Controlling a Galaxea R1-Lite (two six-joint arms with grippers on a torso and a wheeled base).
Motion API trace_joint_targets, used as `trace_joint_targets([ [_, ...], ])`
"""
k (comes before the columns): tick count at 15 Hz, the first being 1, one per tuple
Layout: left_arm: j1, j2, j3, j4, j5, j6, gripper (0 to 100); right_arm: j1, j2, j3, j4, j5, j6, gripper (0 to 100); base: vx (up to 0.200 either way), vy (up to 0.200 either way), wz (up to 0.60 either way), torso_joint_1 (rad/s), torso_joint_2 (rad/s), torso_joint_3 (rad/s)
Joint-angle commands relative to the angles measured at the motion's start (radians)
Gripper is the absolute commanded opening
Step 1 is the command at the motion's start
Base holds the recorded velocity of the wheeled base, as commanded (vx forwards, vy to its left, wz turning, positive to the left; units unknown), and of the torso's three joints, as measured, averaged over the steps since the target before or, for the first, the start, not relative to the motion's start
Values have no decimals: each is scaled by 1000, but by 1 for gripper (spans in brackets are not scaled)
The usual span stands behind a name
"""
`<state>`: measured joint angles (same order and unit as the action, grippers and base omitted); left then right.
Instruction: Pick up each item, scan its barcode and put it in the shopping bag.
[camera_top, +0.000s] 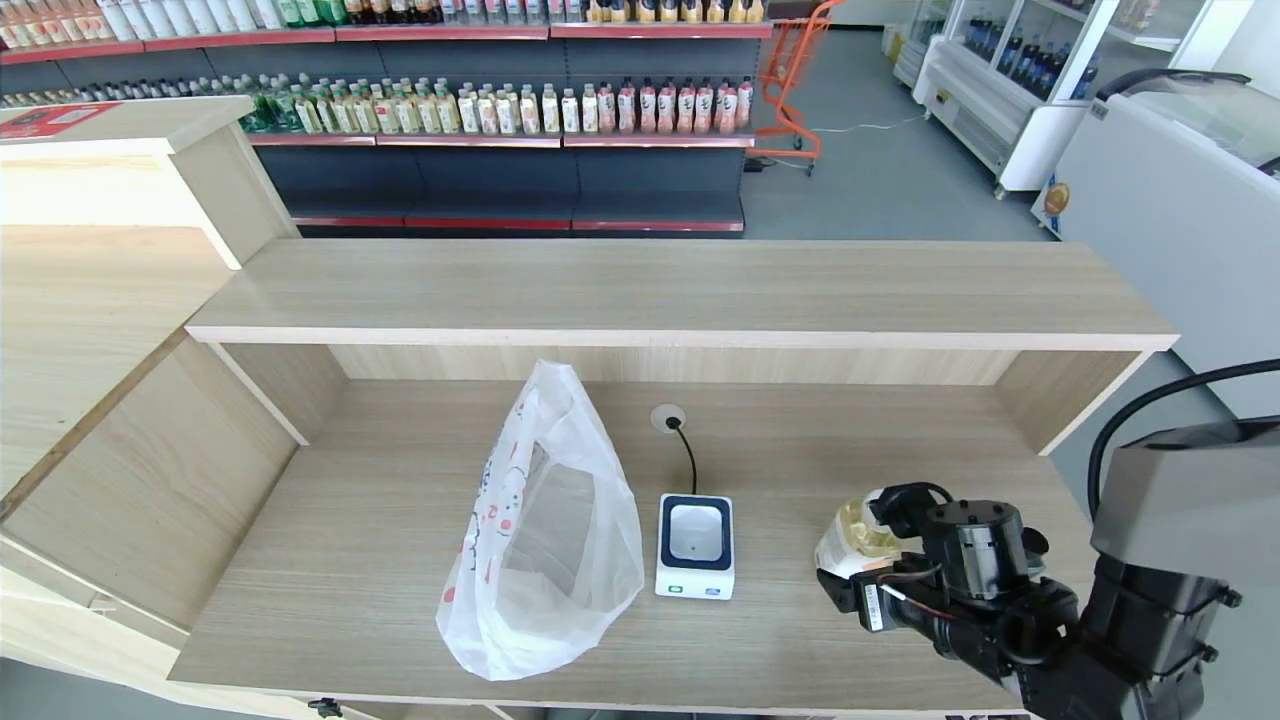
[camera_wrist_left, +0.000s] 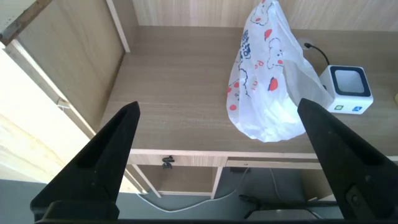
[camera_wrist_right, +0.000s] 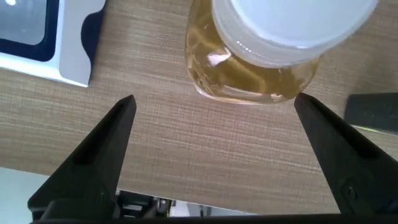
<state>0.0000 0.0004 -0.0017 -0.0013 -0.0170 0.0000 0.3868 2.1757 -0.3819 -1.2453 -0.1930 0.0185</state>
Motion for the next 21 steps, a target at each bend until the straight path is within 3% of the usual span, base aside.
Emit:
trace_joint_targets([
  [1, 0, 0, 0, 0, 0, 0, 100, 6, 124, -3, -109, -2, -72, 100, 0, 0, 0, 0, 0, 0],
  [5, 0, 0, 0, 0, 0, 0, 100, 12, 210, -38, -232, -10, -129, 100, 0, 0, 0, 0, 0, 0],
  [21, 0, 0, 0, 0, 0, 0, 100, 17, 288, -247, -306, -13, -206, 100, 0, 0, 0, 0, 0, 0],
])
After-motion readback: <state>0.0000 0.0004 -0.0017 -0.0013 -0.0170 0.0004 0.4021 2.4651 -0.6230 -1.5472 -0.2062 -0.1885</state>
